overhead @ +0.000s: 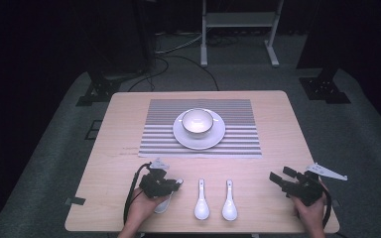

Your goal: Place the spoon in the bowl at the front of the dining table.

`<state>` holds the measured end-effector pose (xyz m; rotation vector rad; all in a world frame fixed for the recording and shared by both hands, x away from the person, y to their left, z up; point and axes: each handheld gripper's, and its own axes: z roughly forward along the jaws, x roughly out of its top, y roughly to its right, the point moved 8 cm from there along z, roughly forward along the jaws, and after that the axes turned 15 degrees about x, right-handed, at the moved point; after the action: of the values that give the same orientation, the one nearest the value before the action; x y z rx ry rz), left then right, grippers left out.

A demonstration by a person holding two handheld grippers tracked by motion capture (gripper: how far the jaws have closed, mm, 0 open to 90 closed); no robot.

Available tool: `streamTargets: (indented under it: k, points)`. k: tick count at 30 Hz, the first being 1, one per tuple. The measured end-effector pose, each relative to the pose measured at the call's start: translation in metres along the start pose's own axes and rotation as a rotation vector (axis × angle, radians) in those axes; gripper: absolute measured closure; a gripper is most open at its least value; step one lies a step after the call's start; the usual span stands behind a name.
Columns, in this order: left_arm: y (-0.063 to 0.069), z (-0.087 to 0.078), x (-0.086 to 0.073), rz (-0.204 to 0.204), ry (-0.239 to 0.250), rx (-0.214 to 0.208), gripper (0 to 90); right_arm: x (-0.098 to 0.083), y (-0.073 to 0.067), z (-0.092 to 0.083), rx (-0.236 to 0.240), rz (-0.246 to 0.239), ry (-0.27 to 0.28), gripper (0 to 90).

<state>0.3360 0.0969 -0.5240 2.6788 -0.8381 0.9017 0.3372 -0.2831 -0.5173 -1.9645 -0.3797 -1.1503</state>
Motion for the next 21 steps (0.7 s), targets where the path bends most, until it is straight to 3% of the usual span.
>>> streamTargets:
  k: [5,9,11,15,21]
  points:
    - [0.004,0.0,0.004,0.134,-0.078,0.039,80.8,0.0,0.0,0.0,0.0,0.0,0.0,18.4]
    - [0.006,0.001,0.007,0.183,-0.135,0.027,84.8,0.0,0.0,0.0,0.001,0.001,0.002,18.3]
    - [0.007,0.0,0.011,0.165,-0.132,-0.019,84.9,0.0,0.0,0.0,0.002,0.002,0.003,18.4]
    - [0.006,-0.006,0.018,0.135,-0.118,-0.071,84.9,0.0,0.0,0.0,0.003,0.001,0.002,18.4]
    - [0.004,-0.021,0.03,0.066,-0.062,-0.146,84.7,0.0,0.0,0.0,0.003,0.001,0.003,18.4]
